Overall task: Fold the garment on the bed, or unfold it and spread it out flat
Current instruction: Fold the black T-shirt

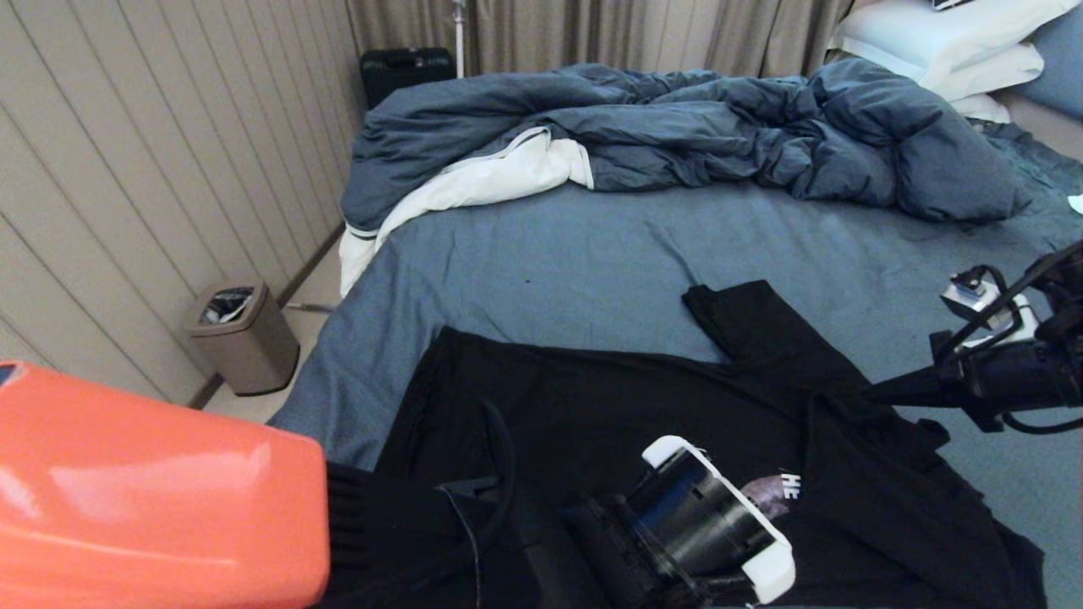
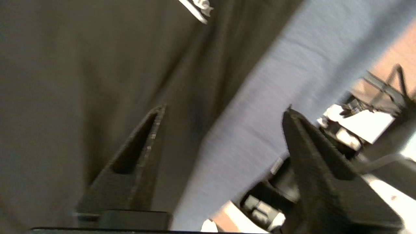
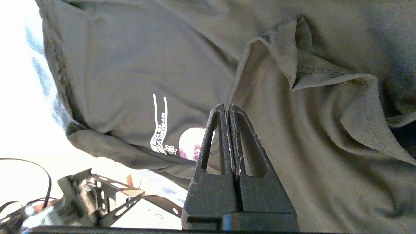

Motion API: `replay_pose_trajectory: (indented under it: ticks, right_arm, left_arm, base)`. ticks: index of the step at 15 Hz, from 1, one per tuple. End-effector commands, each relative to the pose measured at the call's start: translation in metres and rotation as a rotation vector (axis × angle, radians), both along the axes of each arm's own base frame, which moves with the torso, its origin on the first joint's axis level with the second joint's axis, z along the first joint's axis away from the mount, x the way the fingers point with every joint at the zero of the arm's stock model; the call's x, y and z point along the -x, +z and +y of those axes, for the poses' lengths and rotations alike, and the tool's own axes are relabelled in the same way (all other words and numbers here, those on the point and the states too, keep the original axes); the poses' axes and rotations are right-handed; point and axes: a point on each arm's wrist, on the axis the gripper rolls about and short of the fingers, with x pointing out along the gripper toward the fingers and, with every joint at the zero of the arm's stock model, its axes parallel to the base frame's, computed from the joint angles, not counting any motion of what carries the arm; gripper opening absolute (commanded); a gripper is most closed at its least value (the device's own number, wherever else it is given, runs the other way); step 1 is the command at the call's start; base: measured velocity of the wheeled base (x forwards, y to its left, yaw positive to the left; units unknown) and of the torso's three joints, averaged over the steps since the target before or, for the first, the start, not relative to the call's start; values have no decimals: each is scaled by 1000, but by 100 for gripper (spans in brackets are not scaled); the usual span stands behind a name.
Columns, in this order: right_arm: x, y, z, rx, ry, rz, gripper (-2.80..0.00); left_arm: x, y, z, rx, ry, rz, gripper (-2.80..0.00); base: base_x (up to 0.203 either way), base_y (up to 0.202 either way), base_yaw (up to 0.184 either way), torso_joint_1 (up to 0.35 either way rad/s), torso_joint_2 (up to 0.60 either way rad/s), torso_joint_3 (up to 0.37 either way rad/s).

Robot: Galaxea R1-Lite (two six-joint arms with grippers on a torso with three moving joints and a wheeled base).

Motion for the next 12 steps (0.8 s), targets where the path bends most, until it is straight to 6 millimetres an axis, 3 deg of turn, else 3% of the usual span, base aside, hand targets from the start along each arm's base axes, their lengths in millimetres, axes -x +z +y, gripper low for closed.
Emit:
replay_pose_trajectory:
  ticks: [1,8,9,12]
  right_arm:
    - [1,0,-1,-6,-3,1,-280]
    - [-1,-2,-2,-12,-2,7,-280]
    - [0,-2,-4,-13,-8,7,-280]
    - [-1,-4,-5,-23,-2,5,-280]
  left_arm:
    - [-12,-8,2,-10,33,2,0]
    - [-20,-16,2,-7,52,-2,0]
    - [-21,-16,1,-8,60,-10,-280]
    - [-23,-16,-2,6,75,-40,-280]
  base:
    - [0,0,0,0,0,0]
    - [0,0,0,0,0,0]
    - [0,0,0,0,0,0]
    - [0,0,0,0,0,0]
